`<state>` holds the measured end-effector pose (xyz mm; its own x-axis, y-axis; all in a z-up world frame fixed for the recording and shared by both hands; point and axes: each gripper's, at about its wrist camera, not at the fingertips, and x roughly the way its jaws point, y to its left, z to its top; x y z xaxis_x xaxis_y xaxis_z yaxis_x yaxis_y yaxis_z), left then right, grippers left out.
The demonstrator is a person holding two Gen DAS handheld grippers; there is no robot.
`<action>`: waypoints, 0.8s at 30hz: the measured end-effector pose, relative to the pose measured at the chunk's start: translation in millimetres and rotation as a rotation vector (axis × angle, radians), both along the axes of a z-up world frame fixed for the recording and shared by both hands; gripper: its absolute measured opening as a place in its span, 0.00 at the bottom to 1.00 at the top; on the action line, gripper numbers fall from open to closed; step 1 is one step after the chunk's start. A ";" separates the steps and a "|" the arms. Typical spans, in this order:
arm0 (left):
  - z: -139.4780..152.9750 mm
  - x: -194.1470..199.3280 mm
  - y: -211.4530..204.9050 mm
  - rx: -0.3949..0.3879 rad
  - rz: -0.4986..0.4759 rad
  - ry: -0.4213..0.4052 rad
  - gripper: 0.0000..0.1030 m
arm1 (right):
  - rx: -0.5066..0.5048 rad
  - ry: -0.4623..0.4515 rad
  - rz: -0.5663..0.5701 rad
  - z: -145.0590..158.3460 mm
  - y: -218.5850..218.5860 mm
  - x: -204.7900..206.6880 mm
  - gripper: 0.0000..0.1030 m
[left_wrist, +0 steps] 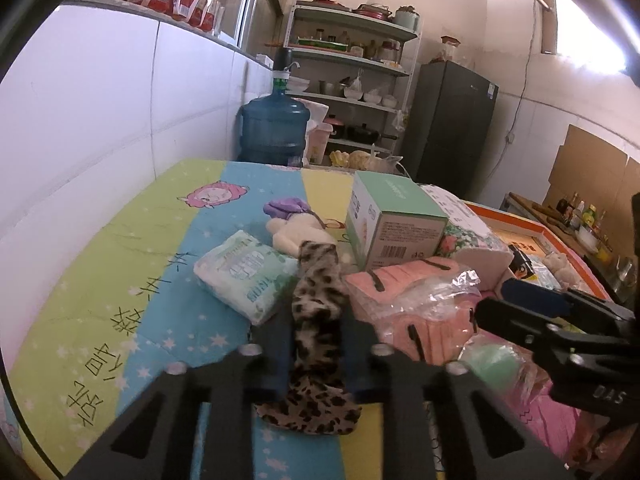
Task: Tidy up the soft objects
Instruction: 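Lower the left gripper onto the leopard-print scrunchie and close on it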
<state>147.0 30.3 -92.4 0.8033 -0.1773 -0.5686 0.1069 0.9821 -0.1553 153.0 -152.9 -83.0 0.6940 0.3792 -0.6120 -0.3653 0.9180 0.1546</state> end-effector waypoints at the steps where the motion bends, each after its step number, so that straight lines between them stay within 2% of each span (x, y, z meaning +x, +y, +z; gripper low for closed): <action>1: 0.9 -0.7 0.7 0.000 -0.002 -0.003 0.15 | 0.004 0.007 0.002 -1.6 0.6 2.8 0.58; 10: 14.7 -9.7 3.4 0.032 -0.006 -0.053 0.14 | 0.054 0.078 0.012 -12.7 0.8 25.6 0.58; 15: 14.8 -9.4 5.3 0.031 -0.005 -0.052 0.14 | 0.113 0.134 0.064 -18.2 3.0 33.9 0.57; 16: 14.5 -9.4 5.7 0.031 -0.005 -0.051 0.14 | 0.117 0.137 0.072 -18.4 4.3 33.5 0.53; 18: 14.5 -9.7 5.6 0.030 -0.005 -0.052 0.14 | 0.110 0.139 0.081 -17.9 6.4 31.9 0.18; 24: 15.1 -10.5 5.4 0.028 -0.002 -0.053 0.14 | 0.083 0.092 0.124 -8.7 17.6 19.7 0.08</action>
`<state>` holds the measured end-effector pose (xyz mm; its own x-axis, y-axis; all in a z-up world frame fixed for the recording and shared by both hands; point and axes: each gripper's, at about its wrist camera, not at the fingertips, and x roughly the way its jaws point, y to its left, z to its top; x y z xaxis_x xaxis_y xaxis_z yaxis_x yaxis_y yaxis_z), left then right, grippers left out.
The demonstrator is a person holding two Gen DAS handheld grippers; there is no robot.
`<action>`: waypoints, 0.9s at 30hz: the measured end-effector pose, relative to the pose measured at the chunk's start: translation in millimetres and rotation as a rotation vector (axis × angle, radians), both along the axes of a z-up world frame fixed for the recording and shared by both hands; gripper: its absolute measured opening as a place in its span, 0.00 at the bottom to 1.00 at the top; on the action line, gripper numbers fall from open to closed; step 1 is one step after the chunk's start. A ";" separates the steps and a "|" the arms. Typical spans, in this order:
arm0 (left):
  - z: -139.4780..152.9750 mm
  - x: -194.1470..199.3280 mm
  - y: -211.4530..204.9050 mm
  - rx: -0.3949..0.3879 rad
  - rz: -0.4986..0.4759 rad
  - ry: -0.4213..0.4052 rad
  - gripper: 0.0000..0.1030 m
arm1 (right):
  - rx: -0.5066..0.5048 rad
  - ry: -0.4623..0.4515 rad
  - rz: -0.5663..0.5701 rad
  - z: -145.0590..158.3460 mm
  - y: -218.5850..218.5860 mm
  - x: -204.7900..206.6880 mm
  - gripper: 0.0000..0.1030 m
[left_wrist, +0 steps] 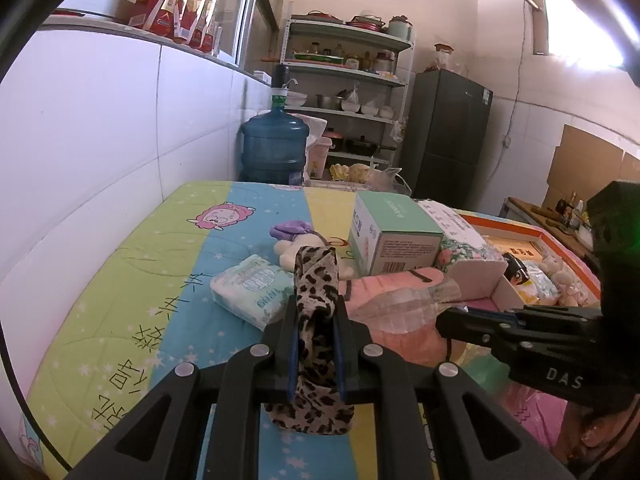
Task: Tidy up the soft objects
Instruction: 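Lower the left gripper onto the leopard-print scrunchie and close on it, then grasp the pink plastic-wrapped item with the right gripper while the left holds the scrunchie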
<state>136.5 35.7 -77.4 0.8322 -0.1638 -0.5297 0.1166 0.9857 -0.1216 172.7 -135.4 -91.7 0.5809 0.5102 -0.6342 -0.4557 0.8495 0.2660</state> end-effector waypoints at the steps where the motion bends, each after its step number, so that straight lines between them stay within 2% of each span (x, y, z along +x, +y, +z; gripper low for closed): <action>1: 0.2 -0.5 -0.4 0.000 0.001 -0.002 0.14 | 0.001 -0.014 0.003 2.7 0.7 -3.1 0.07; 20: 26.5 -25.8 -13.5 0.016 -0.016 -0.076 0.14 | 0.033 -0.152 -0.036 44.6 -18.7 -35.5 0.05; 25: 30.6 -30.7 -15.4 0.018 -0.019 -0.087 0.14 | 0.045 -0.162 -0.048 47.8 -25.2 -39.4 0.06; 26: 30.7 -31.4 -15.4 0.018 -0.018 -0.086 0.14 | 0.065 -0.160 -0.072 46.6 -31.2 -38.8 0.09; 27: 30.7 -32.4 -15.3 0.017 -0.016 -0.085 0.14 | 0.077 -0.155 -0.085 45.6 -34.8 -37.4 0.26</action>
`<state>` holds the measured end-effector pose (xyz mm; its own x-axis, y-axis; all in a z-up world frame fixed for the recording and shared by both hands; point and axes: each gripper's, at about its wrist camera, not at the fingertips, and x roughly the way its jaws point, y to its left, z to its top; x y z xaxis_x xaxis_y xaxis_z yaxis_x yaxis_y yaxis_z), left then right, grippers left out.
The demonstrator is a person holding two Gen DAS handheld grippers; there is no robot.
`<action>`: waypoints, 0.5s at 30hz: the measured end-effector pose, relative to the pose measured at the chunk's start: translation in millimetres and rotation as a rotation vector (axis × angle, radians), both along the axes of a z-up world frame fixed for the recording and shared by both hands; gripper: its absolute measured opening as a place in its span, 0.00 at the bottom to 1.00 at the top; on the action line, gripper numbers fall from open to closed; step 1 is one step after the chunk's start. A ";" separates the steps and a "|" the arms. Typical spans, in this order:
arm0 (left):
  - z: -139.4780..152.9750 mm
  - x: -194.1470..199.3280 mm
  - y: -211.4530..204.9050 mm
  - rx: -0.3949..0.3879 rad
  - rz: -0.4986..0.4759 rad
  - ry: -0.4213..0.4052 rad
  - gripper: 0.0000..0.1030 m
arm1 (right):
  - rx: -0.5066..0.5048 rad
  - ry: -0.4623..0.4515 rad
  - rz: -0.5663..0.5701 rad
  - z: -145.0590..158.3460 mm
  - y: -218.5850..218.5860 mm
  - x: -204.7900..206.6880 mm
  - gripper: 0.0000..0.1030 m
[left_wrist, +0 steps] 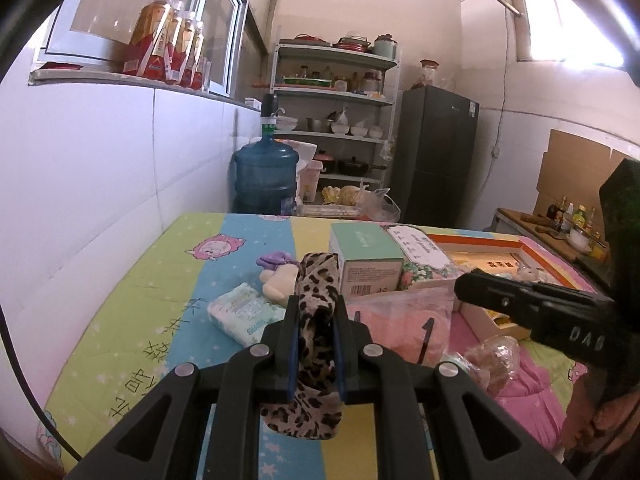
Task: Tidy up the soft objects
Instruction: 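Grasp the pink plastic-wrapped item with the right gripper while the left holds the scrunchie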
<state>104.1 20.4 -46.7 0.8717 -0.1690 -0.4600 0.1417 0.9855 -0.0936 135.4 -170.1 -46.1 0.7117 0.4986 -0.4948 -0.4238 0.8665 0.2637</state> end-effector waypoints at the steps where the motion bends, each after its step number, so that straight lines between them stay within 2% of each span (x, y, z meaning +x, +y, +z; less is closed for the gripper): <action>1: -0.3 -0.7 0.1 0.000 0.002 0.002 0.14 | 0.032 0.020 -0.025 -2.4 -8.5 2.6 0.40; 2: -0.3 -1.0 -0.1 0.000 0.004 0.003 0.14 | 0.054 0.035 -0.038 -4.0 -13.2 4.9 0.71; 3: -0.5 -1.2 -0.1 0.000 0.005 0.004 0.14 | 0.077 0.049 -0.043 -5.3 -18.0 6.5 0.80; 5: -0.7 -0.7 0.1 -0.002 0.003 0.004 0.14 | 0.139 0.079 -0.025 -9.0 -26.7 7.1 0.80; 10: -1.7 -1.1 -1.4 -0.001 -0.009 0.005 0.14 | 0.176 0.153 -0.009 -20.7 -26.7 11.4 0.80; 15: -3.3 0.4 1.6 0.000 0.000 0.009 0.14 | 0.289 0.261 0.009 -38.4 -27.1 26.6 0.80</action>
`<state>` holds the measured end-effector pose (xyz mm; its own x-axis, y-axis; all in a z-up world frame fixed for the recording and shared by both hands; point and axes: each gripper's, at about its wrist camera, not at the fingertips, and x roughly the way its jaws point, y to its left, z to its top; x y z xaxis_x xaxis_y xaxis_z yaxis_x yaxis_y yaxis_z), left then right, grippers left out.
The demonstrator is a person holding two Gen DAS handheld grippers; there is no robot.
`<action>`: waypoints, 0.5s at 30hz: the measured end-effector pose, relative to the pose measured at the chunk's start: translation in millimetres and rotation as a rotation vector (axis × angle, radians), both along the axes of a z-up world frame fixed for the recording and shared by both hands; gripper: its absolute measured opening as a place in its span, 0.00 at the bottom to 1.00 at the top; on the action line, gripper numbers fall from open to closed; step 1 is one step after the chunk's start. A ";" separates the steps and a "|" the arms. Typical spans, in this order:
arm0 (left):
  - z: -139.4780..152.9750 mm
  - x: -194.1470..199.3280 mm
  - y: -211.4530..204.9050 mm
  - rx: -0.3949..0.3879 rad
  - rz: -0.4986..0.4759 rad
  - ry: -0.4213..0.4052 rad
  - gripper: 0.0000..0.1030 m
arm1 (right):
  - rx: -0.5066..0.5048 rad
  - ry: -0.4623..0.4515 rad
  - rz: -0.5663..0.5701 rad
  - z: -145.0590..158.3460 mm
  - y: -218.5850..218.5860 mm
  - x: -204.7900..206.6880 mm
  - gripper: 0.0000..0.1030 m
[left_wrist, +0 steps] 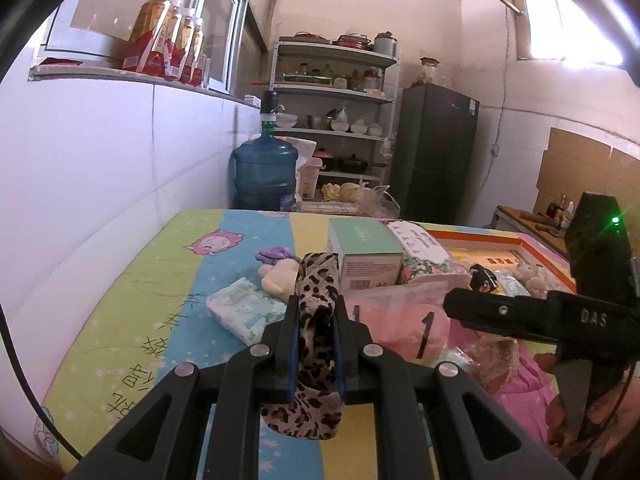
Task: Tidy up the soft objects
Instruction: 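Grasp the pink plastic-wrapped item with the right gripper while the left holds the scrunchie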
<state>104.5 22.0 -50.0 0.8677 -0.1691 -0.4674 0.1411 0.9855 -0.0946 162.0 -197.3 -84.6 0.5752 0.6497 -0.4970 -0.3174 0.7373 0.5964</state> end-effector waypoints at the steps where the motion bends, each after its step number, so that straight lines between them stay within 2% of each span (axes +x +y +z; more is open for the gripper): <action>1: -0.4 0.5 1.6 -0.002 0.005 0.000 0.14 | -0.005 0.007 -0.001 -1.0 2.2 2.9 0.80; 5: -1.9 1.1 3.2 -0.005 0.011 0.004 0.14 | -0.008 0.031 0.025 -4.1 11.4 14.0 0.80; 15: -8.5 8.9 8.5 -0.016 0.019 0.019 0.14 | -0.134 0.040 0.107 -5.9 49.0 38.4 0.79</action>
<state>113.4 30.5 -58.4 0.8618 -0.1604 -0.4812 0.1207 0.9863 -0.1127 200.3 -148.3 -90.5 0.4845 0.6323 -0.6045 -0.3763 0.7745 0.5085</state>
